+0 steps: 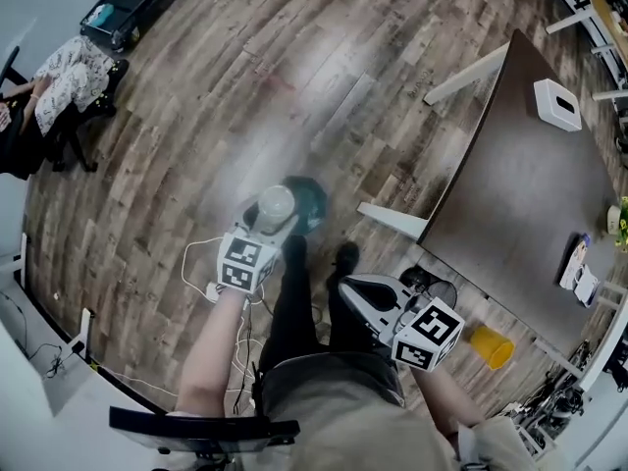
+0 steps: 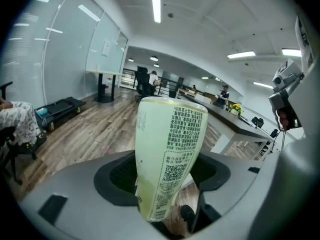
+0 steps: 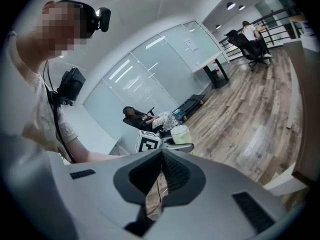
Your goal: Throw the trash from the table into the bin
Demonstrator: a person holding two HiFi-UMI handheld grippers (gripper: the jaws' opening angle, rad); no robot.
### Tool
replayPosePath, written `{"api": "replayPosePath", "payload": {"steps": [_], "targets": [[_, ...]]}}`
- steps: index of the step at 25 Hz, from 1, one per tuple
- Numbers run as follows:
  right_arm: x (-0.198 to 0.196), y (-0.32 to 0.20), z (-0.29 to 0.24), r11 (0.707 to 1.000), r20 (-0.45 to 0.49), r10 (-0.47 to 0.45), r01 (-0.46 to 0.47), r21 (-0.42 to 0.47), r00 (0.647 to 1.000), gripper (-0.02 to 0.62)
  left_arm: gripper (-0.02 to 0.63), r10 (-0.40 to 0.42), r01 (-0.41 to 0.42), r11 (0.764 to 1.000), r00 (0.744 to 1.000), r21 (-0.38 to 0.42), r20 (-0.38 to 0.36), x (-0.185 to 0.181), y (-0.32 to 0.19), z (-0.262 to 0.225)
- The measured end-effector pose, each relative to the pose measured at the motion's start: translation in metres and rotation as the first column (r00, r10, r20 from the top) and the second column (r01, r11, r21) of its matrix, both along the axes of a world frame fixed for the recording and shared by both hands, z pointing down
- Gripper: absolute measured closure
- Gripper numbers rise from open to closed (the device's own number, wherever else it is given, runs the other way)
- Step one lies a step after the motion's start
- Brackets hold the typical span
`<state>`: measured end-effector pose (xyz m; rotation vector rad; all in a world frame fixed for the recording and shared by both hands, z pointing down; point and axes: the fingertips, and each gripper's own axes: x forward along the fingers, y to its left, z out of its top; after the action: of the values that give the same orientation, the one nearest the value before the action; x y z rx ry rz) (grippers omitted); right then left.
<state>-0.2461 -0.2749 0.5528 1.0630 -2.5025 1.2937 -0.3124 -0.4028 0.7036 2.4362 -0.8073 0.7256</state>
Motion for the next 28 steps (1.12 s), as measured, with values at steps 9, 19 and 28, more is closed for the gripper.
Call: {"api": "replayPosePath", "payload": {"steps": [9,19,28], "targets": [[-0.002,-0.018,0.111,0.996,-0.004,-0.001,0.000,-0.089,1.000,0.581,0.316,-0.053,0.050,0.987,0.998,-0.152,-0.017,0.007,-0.014,0.155],[0.004,-0.021,0.191,0.993,0.004,-0.109,0.109,-0.039,0.994,0.581,0.316,-0.081,0.097,0.972,0.993,-0.214,0.082,0.015,0.002,0.296],[0.020,-0.023,0.250,0.994,0.012,-0.102,0.103,-0.024,0.995,0.581,0.314,0.005,0.032,0.973,0.987,-0.227,0.162,0.030,0.021,0.386]]}}
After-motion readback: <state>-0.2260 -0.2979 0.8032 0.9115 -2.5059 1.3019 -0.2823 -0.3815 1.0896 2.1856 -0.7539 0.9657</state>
